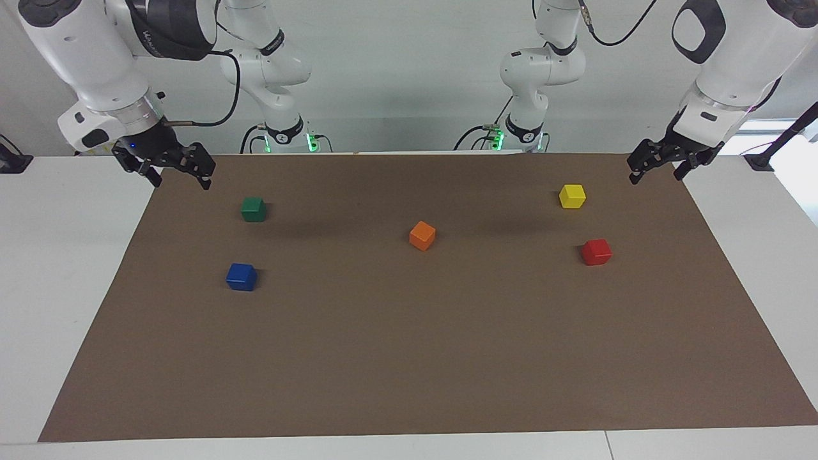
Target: Transfer red block to right arm and stack on blue block
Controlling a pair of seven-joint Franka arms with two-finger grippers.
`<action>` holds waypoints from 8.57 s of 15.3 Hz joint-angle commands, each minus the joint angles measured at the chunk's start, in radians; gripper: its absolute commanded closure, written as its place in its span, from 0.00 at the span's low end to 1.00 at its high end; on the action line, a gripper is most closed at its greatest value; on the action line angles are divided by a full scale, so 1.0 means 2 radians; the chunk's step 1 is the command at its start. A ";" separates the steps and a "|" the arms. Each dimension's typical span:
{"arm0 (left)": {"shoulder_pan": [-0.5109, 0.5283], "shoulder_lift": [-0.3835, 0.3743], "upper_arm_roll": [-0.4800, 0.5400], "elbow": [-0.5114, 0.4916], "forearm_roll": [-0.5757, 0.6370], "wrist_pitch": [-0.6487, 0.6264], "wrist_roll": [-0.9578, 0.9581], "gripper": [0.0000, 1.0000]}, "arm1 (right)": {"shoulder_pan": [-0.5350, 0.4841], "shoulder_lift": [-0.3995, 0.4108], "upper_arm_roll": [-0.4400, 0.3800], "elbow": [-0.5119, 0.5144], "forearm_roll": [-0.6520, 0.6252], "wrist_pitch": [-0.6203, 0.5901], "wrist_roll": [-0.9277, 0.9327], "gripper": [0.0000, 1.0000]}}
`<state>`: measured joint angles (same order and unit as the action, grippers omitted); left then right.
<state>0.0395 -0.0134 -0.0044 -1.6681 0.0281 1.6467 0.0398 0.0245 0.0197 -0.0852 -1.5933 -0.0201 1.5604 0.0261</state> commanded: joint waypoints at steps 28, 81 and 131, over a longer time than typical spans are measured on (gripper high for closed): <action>0.001 0.059 0.009 -0.297 -0.004 0.386 -0.001 0.00 | 0.002 -0.038 0.001 -0.073 0.002 0.057 0.002 0.00; -0.214 -0.078 -0.051 -0.258 -0.688 0.355 -0.703 1.00 | 0.090 0.232 0.008 -0.244 0.962 -0.229 -0.476 0.00; -0.265 -0.049 -0.049 -0.277 -0.774 0.446 -0.711 0.00 | 0.130 0.226 0.009 -0.247 0.975 -0.143 -0.491 1.00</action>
<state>-0.5645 -0.0946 -0.1084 -2.2192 -1.5022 2.6220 -1.3805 0.2829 0.4844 -0.0729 -2.0792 1.9073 1.2578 -0.9351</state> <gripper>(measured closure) 0.000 0.419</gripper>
